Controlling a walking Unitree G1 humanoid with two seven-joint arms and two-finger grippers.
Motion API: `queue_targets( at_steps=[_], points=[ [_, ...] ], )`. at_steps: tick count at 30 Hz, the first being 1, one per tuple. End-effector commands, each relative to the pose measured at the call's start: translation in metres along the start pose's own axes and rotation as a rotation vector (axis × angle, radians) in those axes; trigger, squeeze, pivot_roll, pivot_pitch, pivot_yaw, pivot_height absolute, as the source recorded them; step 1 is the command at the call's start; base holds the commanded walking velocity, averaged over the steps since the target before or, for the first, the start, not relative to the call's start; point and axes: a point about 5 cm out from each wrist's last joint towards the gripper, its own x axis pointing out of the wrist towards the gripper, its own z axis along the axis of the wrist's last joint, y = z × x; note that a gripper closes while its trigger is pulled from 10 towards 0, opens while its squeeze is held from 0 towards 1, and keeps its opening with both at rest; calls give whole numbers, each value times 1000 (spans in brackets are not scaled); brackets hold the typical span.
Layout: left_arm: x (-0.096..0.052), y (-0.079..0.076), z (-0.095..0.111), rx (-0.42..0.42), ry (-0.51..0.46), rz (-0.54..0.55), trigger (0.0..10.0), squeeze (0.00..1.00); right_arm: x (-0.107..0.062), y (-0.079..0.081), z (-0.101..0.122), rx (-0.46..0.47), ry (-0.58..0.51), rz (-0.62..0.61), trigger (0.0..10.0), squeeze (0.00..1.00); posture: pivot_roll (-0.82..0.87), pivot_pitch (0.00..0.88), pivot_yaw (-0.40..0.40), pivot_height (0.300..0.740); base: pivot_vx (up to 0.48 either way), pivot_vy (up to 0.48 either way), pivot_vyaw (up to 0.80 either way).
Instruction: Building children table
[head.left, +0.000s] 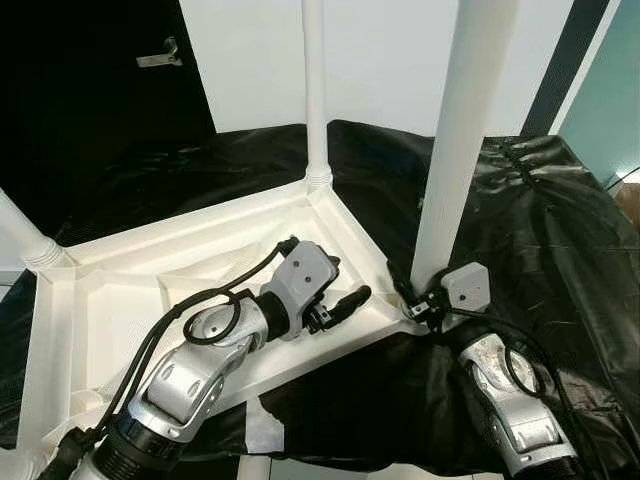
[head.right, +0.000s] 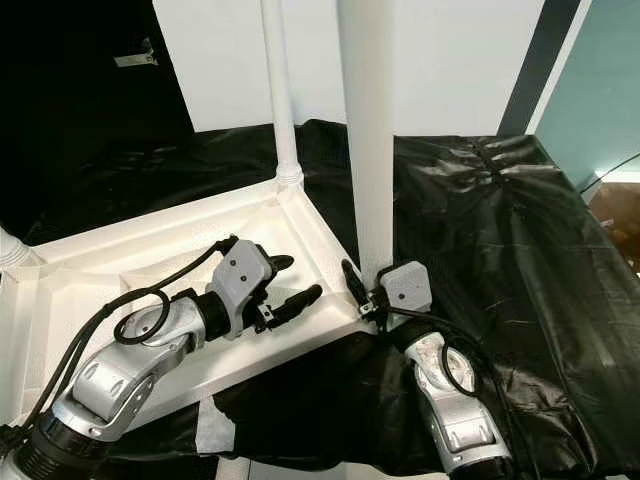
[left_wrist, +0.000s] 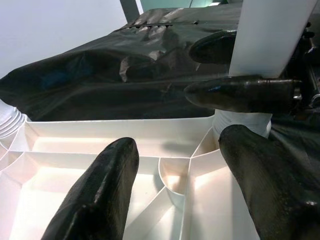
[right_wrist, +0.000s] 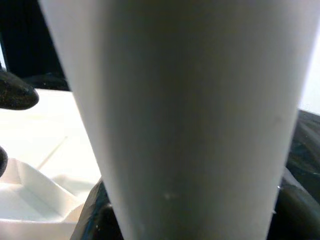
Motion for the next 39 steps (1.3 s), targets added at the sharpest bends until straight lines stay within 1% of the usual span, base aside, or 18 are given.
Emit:
queue_targets(
  at_steps=[1,2,3,4,5,6,10,11,18,22,23,26,27,28,30,32,37,39],
  points=[
    [-2,-3,4,10,-3,-96,10000,0,-18,13,-39,139,221,29,10000,0,-40,19,43,740,0,0,0],
    [-2,-4,4,10,-3,-97,10000,0,-17,10,-39,197,224,-3,10000,0,-40,21,43,740,0,0,0],
    [-2,-4,4,10,-3,-97,10000,0,-17,10,-39,197,224,-3,10000,0,-40,21,43,740,0,0,0],
    [-2,-4,4,10,-3,-99,10000,0,-16,6,-38,259,228,-34,10000,0,-40,21,44,740,0,0,0],
    [-2,-4,4,10,-3,-99,10000,0,-16,6,-38,259,228,-34,10000,0,-40,21,44,740,0,0,0],
    [-2,-4,3,10,-2,-100,10000,0,-15,2,-39,307,240,-65,10000,0,-41,19,45,740,0,0,0],
    [-2,-4,3,10,-2,-102,10000,0,-15,-2,-39,344,247,-86,10000,0,-41,19,44,740,0,0,0],
    [-2,-5,3,11,-1,-106,10000,0,-15,-6,-41,389,259,-104,10000,0,-42,16,45,740,0,0,0],
    [-2,-6,2,11,-1,-112,10000,0,-15,-8,-42,415,272,-112,10000,0,-44,12,47,740,0,0,0],
    [-2,-7,2,11,-1,-115,10000,0,-14,-8,-40,346,282,-84,10000,0,-44,12,46,740,0,0,0],
    [-2,-7,2,10,-1,-117,10000,0,-15,-9,-40,256,291,-47,10000,0,-47,10,49,740,0,0,0],
    [-2,-7,2,10,-1,-117,10000,0,-15,-9,-40,256,291,-47,10000,0,-47,10,49,740,0,0,0],
    [-2,-7,3,12,-2,-118,10000,0,-16,-10,-40,166,302,-12,10000,0,-48,9,48,740,0,0,0],
    [-2,-7,3,12,-2,-118,10000,0,-16,-10,-40,166,302,-12,10000,0,-48,9,48,740,0,0,0],
    [-2,-7,4,13,-5,-120,10000,0,-18,-13,-42,17,325,52,10000,0,-47,10,46,740,0,0,0],
    [-2,-6,4,14,-6,-117,10000,0,-20,-12,-43,-62,336,87,10000,0,-46,13,47,740,0,0,0],
    [-2,-6,4,13,-4,-116,10000,0,-20,-10,-42,-24,329,87,10000,0,-43,15,47,740,0,0,0],
    [-3,-6,5,12,-4,-115,10000,0,-18,-12,-40,29,326,69,10000,0,-42,19,48,740,0,0,0]
  ],
)
